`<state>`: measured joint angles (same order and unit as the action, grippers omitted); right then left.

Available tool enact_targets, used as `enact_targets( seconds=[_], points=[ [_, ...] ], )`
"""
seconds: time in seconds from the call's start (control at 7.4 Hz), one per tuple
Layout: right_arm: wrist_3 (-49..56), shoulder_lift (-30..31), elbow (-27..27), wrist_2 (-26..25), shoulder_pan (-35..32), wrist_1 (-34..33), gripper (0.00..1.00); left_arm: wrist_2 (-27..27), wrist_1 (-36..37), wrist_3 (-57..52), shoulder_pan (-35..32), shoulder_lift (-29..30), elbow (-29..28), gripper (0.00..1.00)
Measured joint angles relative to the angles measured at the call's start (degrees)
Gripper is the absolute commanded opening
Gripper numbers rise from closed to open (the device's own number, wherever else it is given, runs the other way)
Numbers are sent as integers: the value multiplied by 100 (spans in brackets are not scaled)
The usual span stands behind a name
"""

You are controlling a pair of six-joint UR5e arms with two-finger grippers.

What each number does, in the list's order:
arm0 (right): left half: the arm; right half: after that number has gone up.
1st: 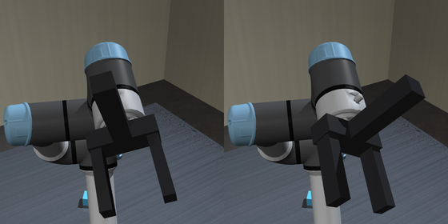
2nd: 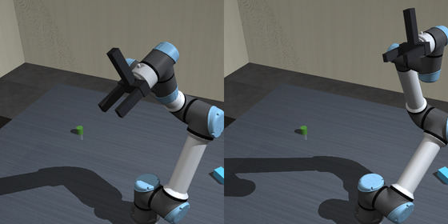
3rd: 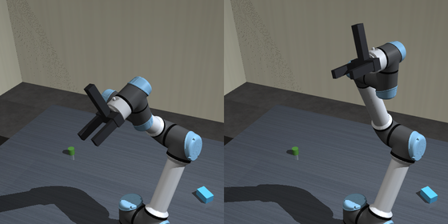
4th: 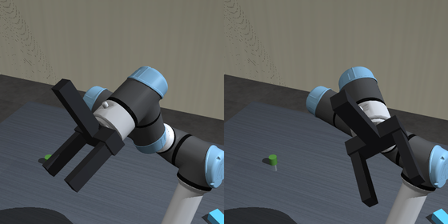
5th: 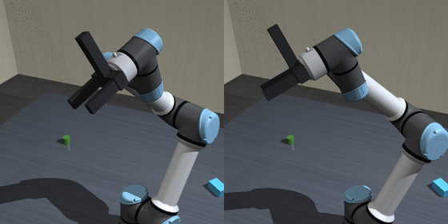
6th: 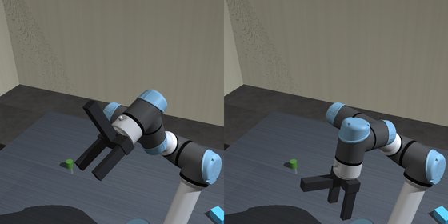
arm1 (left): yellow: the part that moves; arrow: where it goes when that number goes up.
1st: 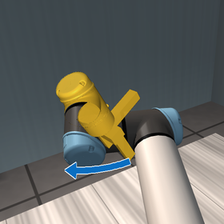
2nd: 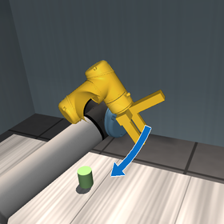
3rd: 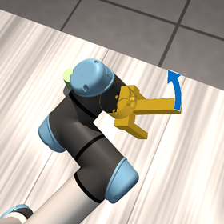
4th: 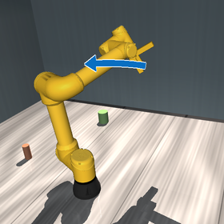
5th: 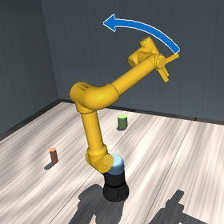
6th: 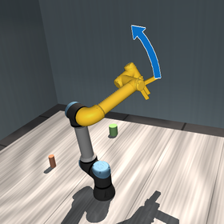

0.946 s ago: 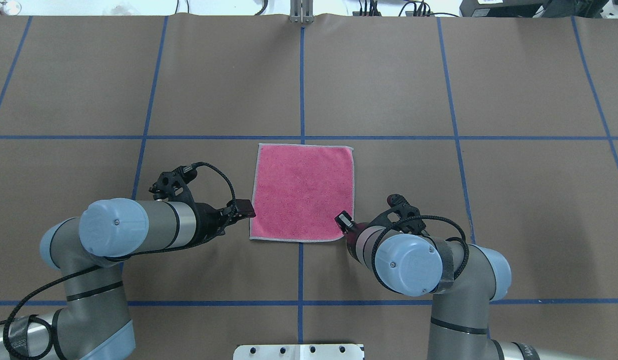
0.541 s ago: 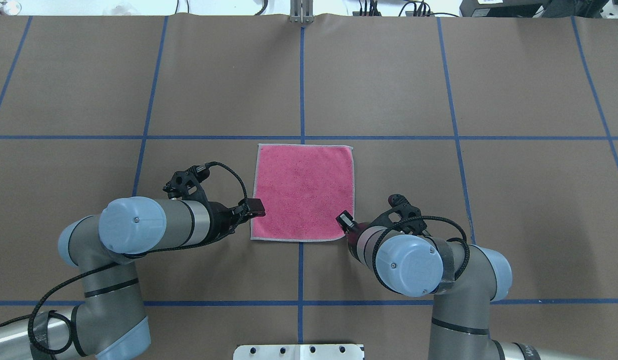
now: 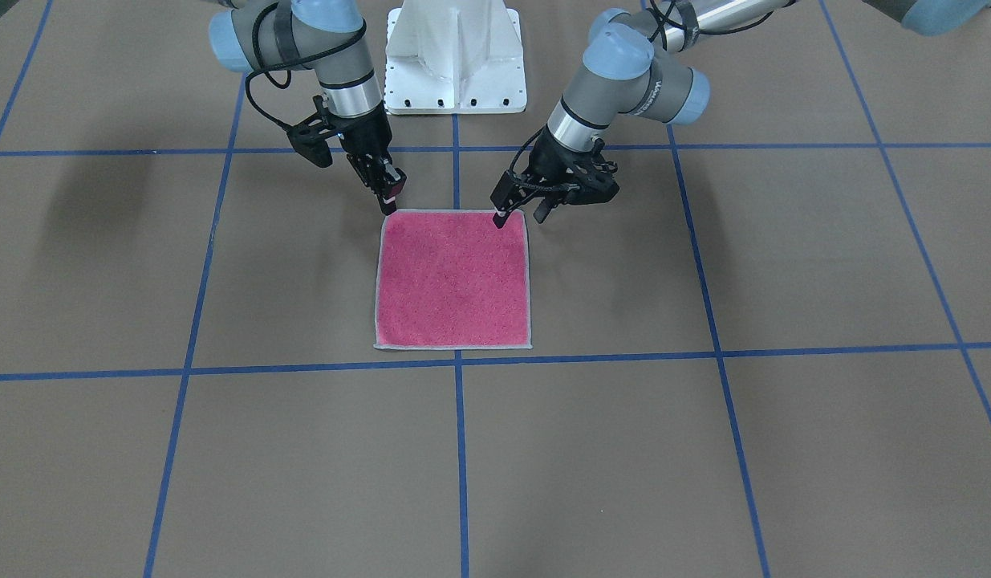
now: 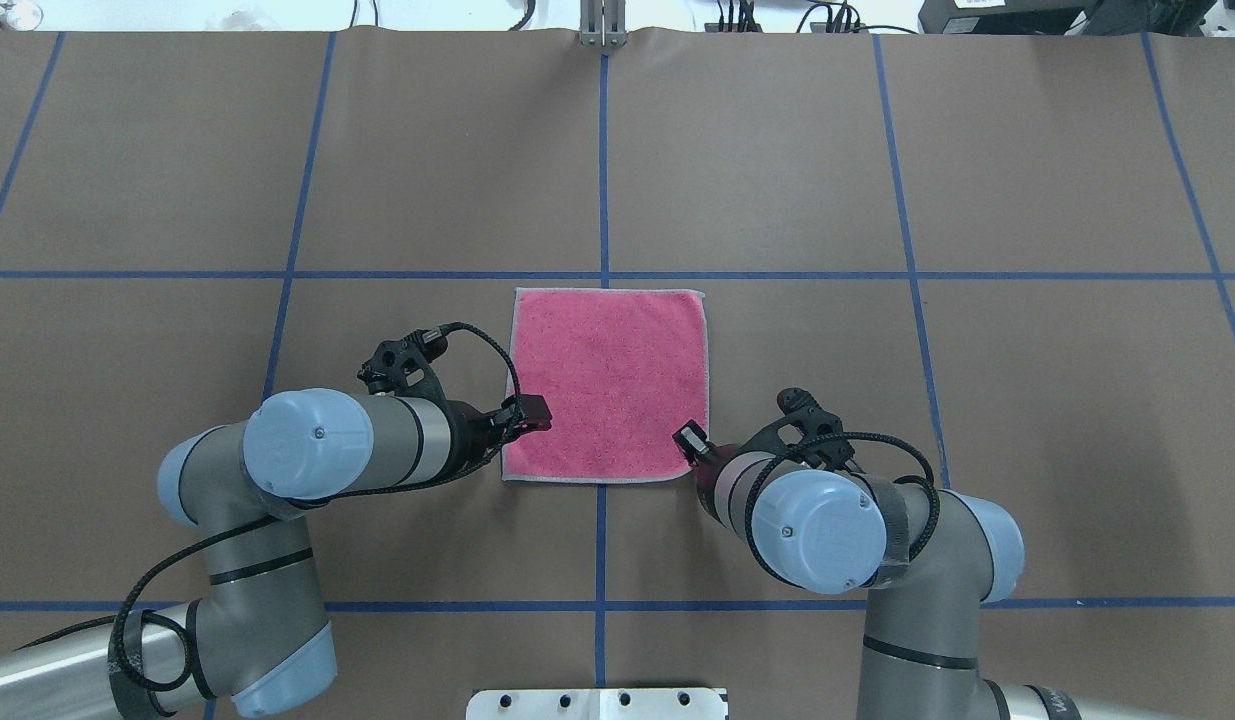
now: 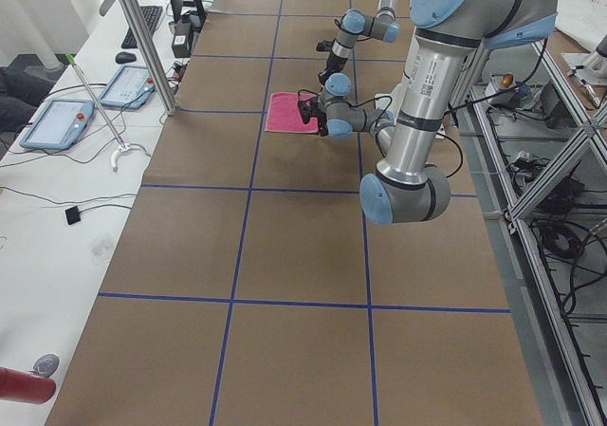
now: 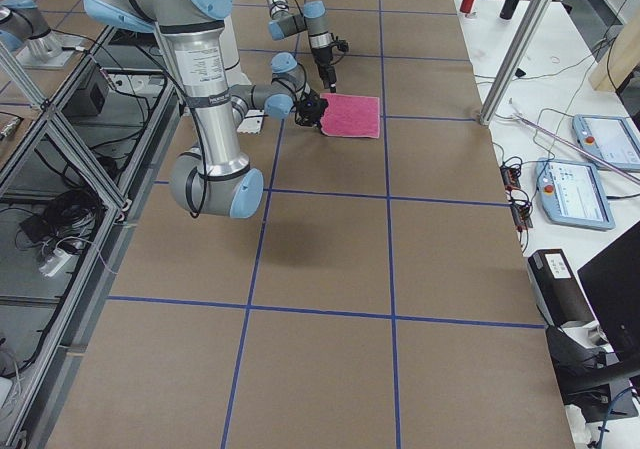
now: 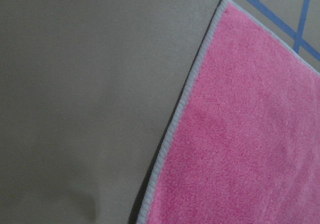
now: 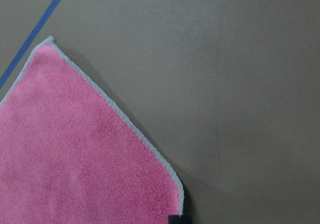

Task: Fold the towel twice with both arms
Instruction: 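Lower the left gripper onto the towel corner nearest it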

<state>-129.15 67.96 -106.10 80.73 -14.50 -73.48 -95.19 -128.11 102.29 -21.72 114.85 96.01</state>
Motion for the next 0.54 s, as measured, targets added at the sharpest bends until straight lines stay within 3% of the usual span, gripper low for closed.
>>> enact_targets(
  seconds=[0.54],
  points=[
    [2, 5, 1, -22, 11, 0, 0, 0, -68, -22, 1, 62, -120, 90]
  ],
)
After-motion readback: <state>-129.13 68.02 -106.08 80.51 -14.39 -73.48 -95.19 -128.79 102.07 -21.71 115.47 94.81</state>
